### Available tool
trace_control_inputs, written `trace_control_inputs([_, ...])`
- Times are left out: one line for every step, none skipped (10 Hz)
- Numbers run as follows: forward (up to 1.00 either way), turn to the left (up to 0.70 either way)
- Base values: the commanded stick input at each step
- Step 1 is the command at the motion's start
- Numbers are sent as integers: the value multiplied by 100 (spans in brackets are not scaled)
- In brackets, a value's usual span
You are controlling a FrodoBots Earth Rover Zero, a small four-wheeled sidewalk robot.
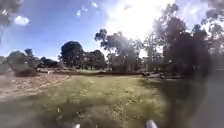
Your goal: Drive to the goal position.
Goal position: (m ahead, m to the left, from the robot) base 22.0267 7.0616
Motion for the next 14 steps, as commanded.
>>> trace_control_inputs([70,13])
trace_control_inputs([70,25])
trace_control_inputs([70,31])
trace_control_inputs([70,34])
trace_control_inputs([70,23])
trace_control_inputs([70,7])
trace_control_inputs([70,2])
trace_control_inputs([70,2])
trace_control_inputs([70,3])
trace_control_inputs([70,4])
trace_control_inputs([70,21])
trace_control_inputs([70,35])
trace_control_inputs([70,35])
trace_control_inputs([70,29])
